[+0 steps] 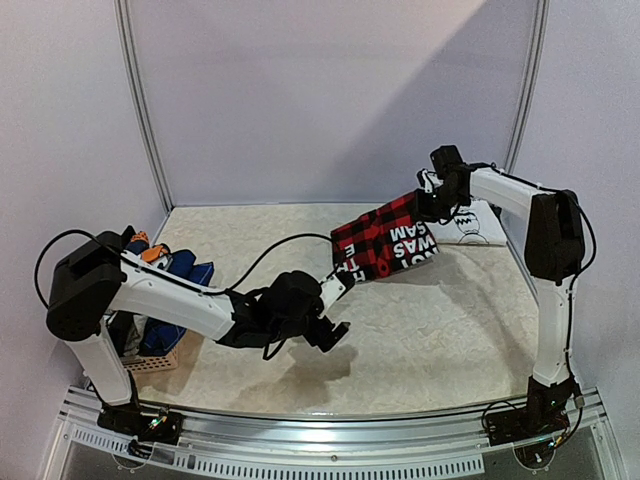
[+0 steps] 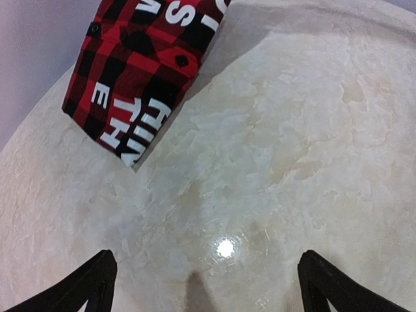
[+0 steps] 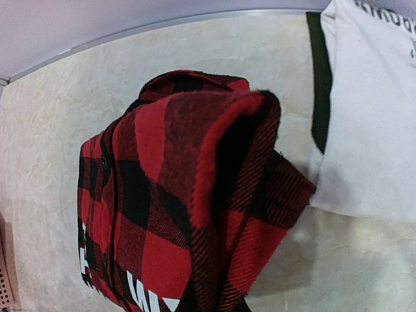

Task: Fold and stack the mixed laundry pile
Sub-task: Move the square-folded shirt to the corner of the board.

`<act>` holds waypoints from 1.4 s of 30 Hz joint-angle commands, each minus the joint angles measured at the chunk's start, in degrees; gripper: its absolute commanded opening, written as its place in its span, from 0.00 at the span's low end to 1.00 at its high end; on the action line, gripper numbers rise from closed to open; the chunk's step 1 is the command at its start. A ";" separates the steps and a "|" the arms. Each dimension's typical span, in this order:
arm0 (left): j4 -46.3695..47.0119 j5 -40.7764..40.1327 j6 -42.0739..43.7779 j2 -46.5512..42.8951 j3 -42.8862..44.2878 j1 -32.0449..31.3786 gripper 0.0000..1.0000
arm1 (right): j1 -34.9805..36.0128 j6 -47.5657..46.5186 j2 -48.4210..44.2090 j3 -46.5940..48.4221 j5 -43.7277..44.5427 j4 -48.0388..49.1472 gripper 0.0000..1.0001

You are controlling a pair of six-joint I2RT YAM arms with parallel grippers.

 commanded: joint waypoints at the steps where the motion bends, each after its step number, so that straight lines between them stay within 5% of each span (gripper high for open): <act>1: 0.91 -1.43 -1.89 -1.70 -1.60 0.71 0.99 | -2.25 -4.43 1.84 5.54 6.31 -4.45 0.00; 26: 2.16 0.34 -3.64 1.45 -3.05 0.71 0.97 | -6.75 -15.25 4.65 26.49 17.16 -11.67 0.00; 42: 3.60 1.23 -4.05 2.06 -4.37 0.68 0.95 | -9.91 -17.79 2.24 28.12 20.14 -13.09 0.00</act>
